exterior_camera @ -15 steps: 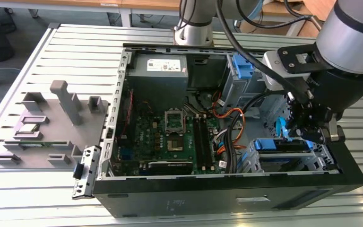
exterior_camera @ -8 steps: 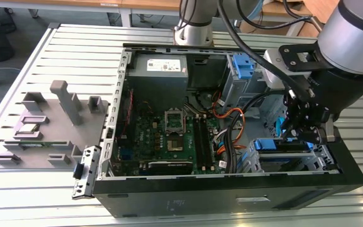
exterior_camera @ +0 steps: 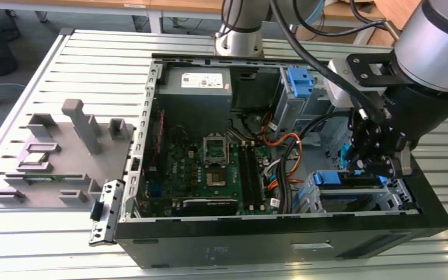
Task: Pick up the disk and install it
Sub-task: 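Insert the first disk wire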
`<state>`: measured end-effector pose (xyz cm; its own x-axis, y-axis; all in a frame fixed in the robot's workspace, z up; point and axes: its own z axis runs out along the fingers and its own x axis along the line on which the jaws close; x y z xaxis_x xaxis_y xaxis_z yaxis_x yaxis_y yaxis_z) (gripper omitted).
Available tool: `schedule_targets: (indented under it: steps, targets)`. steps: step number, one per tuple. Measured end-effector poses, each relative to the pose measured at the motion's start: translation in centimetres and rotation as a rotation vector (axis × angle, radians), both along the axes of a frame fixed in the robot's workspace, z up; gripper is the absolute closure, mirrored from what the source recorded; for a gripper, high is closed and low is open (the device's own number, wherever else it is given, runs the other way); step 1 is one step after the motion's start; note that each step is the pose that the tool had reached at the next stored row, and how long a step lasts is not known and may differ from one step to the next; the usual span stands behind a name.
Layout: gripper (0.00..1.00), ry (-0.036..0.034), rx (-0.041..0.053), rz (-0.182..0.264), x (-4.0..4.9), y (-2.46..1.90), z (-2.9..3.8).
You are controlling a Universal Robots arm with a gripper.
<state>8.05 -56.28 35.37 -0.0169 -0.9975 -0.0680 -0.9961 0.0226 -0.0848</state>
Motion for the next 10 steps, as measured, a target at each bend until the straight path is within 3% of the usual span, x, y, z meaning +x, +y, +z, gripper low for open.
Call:
schedule_targets:
  steps: [10]
  targets:
    - [0.76,0.0008,0.0002,-0.01,1.87,0.0,0.0]
